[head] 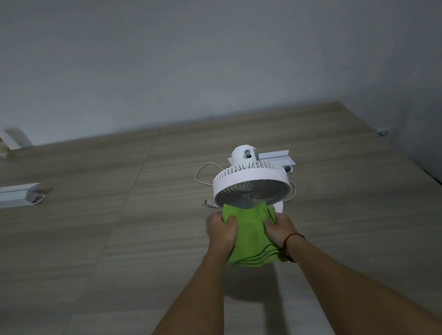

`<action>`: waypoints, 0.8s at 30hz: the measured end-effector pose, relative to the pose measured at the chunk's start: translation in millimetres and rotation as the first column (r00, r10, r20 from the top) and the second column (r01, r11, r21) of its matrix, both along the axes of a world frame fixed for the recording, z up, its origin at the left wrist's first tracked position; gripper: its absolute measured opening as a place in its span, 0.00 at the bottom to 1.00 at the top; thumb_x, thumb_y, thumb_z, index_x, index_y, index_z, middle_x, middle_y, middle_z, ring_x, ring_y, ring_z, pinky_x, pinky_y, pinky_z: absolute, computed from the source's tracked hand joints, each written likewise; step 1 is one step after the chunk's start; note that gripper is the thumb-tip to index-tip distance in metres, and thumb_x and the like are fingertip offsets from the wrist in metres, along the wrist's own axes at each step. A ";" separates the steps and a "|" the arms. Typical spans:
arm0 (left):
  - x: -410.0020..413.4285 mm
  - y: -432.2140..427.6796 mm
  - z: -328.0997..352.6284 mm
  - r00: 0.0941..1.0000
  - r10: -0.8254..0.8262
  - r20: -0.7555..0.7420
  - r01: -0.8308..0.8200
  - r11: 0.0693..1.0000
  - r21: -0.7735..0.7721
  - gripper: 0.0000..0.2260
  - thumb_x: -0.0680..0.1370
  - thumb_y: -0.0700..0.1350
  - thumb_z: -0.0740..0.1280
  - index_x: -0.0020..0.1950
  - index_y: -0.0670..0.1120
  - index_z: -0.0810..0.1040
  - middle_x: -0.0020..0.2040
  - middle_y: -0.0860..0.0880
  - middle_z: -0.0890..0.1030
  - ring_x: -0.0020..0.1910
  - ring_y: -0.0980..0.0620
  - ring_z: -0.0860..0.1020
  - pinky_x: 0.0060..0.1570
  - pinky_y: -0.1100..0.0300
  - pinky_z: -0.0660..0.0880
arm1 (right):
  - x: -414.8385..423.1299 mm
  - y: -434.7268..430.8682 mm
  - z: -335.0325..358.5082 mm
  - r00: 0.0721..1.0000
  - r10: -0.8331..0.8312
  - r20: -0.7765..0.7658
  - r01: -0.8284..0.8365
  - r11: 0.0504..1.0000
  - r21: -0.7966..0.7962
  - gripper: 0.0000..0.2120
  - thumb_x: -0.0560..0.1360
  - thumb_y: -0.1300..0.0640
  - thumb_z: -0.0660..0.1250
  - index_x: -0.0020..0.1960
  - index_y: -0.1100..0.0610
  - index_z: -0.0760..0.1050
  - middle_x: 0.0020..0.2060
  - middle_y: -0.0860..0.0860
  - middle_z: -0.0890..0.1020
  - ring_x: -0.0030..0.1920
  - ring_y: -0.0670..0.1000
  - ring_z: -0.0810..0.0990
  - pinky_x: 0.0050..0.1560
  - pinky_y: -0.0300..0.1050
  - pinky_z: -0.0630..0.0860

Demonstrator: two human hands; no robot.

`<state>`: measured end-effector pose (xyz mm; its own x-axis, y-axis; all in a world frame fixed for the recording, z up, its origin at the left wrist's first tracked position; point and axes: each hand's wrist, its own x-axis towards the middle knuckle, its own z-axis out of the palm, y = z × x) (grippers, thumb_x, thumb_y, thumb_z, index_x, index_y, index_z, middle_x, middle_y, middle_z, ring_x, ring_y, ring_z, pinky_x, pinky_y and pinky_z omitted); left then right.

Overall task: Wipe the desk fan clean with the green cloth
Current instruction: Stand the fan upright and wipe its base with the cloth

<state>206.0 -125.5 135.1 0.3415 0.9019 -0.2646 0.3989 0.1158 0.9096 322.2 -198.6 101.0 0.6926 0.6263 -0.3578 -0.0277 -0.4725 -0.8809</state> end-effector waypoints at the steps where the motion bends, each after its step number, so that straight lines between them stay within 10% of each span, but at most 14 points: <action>1: -1.6 0.0 -6.5 1.000 -0.013 -0.009 0.013 1.000 -0.005 0.07 0.78 0.38 0.60 0.42 0.42 0.75 0.41 0.43 0.77 0.41 0.48 0.76 0.34 0.59 0.69 | -3.3 -1.5 -4.2 1.000 -0.004 -0.012 0.004 1.000 -0.006 0.13 0.75 0.59 0.59 0.55 0.62 0.78 0.53 0.63 0.82 0.55 0.61 0.80 0.60 0.55 0.76; 12: -2.9 21.7 -96.5 0.912 -0.142 -0.385 0.128 0.990 -0.062 0.25 0.78 0.49 0.64 0.72 0.40 0.64 0.68 0.38 0.73 0.67 0.38 0.73 0.66 0.48 0.71 | -4.1 -1.3 -53.8 0.984 0.098 0.146 -0.025 0.901 -0.434 0.32 0.77 0.48 0.60 0.76 0.59 0.54 0.73 0.59 0.65 0.71 0.61 0.66 0.71 0.55 0.65; 24: -2.7 24.6 -168.6 0.762 -0.291 -0.578 0.548 0.765 0.337 0.22 0.82 0.48 0.56 0.74 0.41 0.65 0.77 0.42 0.64 0.77 0.45 0.60 0.74 0.52 0.59 | -16.2 9.1 -127.1 0.801 0.444 0.402 -0.300 0.878 -0.373 0.21 0.80 0.62 0.55 0.72 0.62 0.63 0.75 0.58 0.62 0.75 0.56 0.61 0.74 0.47 0.60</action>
<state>203.3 -100.9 -33.4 0.6636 0.7426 -0.0902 0.6808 -0.5495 0.4843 306.0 -189.5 -26.2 0.5525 0.7938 -0.2542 0.5765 -0.5841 -0.5714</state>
